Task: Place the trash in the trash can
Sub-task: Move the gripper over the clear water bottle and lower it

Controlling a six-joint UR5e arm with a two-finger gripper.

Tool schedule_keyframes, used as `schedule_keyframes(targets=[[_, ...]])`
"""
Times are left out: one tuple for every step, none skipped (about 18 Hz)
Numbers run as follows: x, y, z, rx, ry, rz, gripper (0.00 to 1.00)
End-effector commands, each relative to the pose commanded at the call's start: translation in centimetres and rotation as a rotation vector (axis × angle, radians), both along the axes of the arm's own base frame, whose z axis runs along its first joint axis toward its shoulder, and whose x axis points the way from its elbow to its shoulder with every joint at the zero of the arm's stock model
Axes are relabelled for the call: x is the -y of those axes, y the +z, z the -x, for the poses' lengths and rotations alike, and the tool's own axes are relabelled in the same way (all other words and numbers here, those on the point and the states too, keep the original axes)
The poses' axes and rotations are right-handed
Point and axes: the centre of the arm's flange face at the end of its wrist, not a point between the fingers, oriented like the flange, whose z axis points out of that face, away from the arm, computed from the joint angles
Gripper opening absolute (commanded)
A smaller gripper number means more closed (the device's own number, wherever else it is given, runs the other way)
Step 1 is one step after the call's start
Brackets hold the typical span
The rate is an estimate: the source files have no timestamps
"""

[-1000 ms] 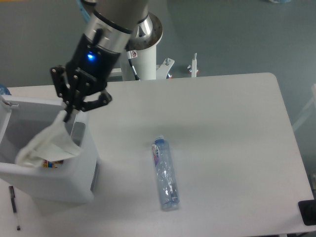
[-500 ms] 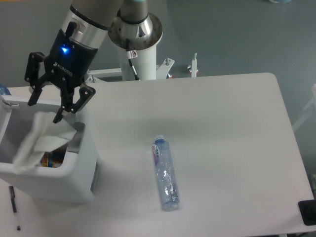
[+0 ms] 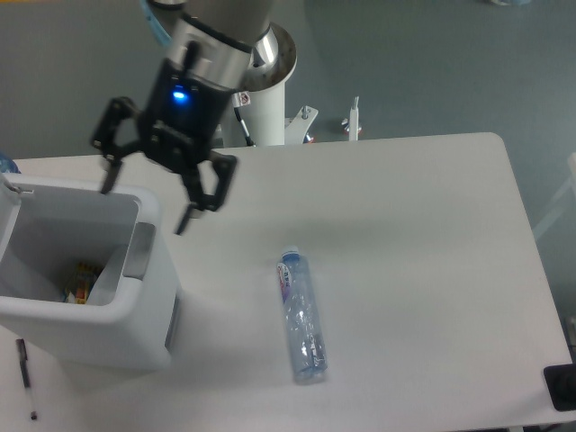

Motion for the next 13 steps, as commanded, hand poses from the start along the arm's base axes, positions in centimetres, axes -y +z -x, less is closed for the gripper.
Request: schedule_keyframes(targets=[[-0.9,-0.5,1.1,-0.004,0.01,0.018,1.0],[-1.7,-1.6,2.3,-0.01,0.026,0.046,1.0],[-2.4,-4.1,3.6,-0.005,0.045,0.099,1.0],[-2.6,-6.1,4.4,-0.007,0.07,0.149,1.0],[-2.7,-8.2,5.4,-0.013,0.095,0.204,1.0],[-2.8,-10.3,6.3,-0.023,0.115,0.259,1.0],[-2.7,-12.3,7.7,-0.027,0.139,0.307,1.0],[-2.5,-14.0,9.2,-0.032,0.163,0.343,1.0],[-2.8,-15.3,10.1,-0.033,0.171,0.368,1.0],[-3.4,-16.1,10.9,-0.037,0.178,0.379,1.0],[-3.9,-16.7,11.5,-0.02,0.202,0.379,1.0],[-4.4,-17.0,12.0,0.011,0.248,0.376,1.0],[-5.0,-17.3,12.4,0.03,0.286,0.368,1.0]])
